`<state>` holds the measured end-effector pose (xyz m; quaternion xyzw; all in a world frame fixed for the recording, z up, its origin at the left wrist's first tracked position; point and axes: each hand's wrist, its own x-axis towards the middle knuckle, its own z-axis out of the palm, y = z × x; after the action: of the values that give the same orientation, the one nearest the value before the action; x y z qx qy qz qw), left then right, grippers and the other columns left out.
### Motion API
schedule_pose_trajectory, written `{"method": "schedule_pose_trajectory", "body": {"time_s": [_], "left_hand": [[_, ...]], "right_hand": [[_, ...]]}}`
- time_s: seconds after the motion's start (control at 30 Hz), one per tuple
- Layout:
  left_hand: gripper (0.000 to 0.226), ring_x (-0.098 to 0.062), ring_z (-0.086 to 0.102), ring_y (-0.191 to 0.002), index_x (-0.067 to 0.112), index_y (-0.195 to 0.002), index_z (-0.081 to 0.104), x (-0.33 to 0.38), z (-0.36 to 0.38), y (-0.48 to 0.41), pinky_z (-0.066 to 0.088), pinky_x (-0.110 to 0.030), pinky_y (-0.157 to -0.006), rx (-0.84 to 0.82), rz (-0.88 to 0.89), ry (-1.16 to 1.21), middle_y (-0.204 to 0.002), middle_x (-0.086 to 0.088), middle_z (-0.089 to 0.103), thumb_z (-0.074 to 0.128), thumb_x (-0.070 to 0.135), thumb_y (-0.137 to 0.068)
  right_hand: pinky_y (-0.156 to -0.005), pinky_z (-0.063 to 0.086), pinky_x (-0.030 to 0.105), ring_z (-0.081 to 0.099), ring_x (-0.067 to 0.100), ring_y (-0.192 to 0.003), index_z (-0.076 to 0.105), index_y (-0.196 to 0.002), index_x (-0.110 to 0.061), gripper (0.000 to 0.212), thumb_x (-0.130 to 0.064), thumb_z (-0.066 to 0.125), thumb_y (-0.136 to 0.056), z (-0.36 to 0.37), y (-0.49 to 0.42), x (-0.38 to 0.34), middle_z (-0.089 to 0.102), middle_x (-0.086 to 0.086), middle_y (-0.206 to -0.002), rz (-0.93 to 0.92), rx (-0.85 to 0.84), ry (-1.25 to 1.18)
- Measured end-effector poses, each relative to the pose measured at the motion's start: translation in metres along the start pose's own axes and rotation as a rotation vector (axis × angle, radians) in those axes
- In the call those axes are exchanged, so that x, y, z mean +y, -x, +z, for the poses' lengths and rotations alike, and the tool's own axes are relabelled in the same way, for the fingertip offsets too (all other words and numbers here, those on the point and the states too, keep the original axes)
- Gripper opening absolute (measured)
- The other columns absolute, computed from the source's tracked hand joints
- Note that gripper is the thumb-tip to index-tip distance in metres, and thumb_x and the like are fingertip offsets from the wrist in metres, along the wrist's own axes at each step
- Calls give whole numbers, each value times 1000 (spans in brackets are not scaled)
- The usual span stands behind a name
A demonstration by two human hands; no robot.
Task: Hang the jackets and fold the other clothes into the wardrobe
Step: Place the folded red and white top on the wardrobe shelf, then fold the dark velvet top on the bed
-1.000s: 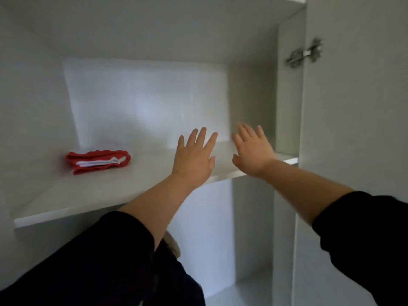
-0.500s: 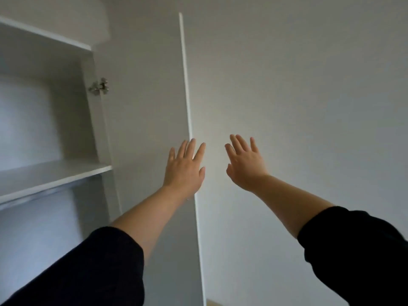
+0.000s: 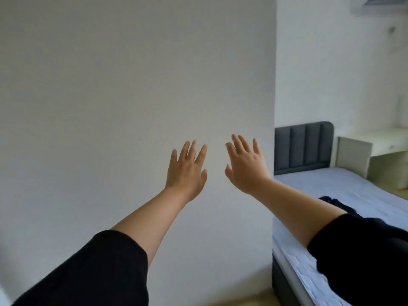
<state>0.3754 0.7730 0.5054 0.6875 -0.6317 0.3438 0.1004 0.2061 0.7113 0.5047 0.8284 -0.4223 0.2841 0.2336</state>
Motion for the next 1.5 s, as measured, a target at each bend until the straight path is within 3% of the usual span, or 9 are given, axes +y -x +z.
{"method": "schedule_pose_trajectory", "body": {"time_s": [0.17, 0.37, 0.73, 0.97, 1.17, 1.33, 1.5], "left_hand": [[66, -27, 3, -146, 15, -152, 4, 95, 58, -65, 12, -48, -116, 4, 132, 121, -159, -8, 6, 32, 39, -97], [65, -28, 6, -146, 14, -152, 8, 193, 156, -146, 12, -45, -117, -19, 268, 251, -159, -9, 8, 37, 38, -98], [65, -27, 5, -146, 14, -152, 5, 329, 312, -235, 15, -43, -117, -294, 378, 416, -159, -11, 6, 37, 31, -98], [64, -25, 12, -144, 13, -152, 12, 403, 418, -238, 17, -39, -114, -458, 419, 562, -157, -12, 12, 40, 25, -97], [65, -25, 15, -144, 15, -152, 11, 483, 520, -229, 18, -38, -116, -628, 317, 721, -158, -10, 12, 43, 23, -97], [64, -25, 17, -144, 16, -152, 10, 547, 613, -163, 20, -37, -115, -811, 173, 810, -159, -9, 12, 42, 25, -98], [62, -25, 18, -144, 16, -152, 12, 585, 713, -84, 20, -37, -114, -939, 121, 821, -159, -8, 11, 42, 25, -98]], "right_hand": [[-117, 6, 53, 10, 26, -146, 26, -144, -11, 58, -36, 44, -95, 54, 18, 100, 15, 11, -158, 207, -76, 14], [-118, 7, 52, 8, 25, -146, 24, -147, -12, 61, -35, 47, -95, 140, 9, 205, 13, 10, -158, 325, -175, 62], [-117, 9, 48, 19, 27, -143, 31, -144, -11, 58, -26, 50, -91, 285, 38, 350, 22, 11, -155, 585, -380, -22], [-117, 12, 47, 21, 28, -142, 30, -145, -10, 60, -22, 50, -89, 409, 80, 414, 23, 10, -155, 690, -598, -84], [-107, 27, 43, 38, 28, -129, 39, -136, -10, 53, -21, 52, -85, 543, 141, 441, 39, 7, -142, 762, -713, -165], [-103, 30, 43, 41, 31, -124, 44, -128, -10, 47, -17, 52, -82, 641, 235, 453, 45, 8, -133, 883, -833, -215], [-102, 32, 44, 40, 32, -123, 42, -129, -10, 45, -19, 47, -85, 730, 324, 459, 43, 9, -134, 850, -986, -170]]}}
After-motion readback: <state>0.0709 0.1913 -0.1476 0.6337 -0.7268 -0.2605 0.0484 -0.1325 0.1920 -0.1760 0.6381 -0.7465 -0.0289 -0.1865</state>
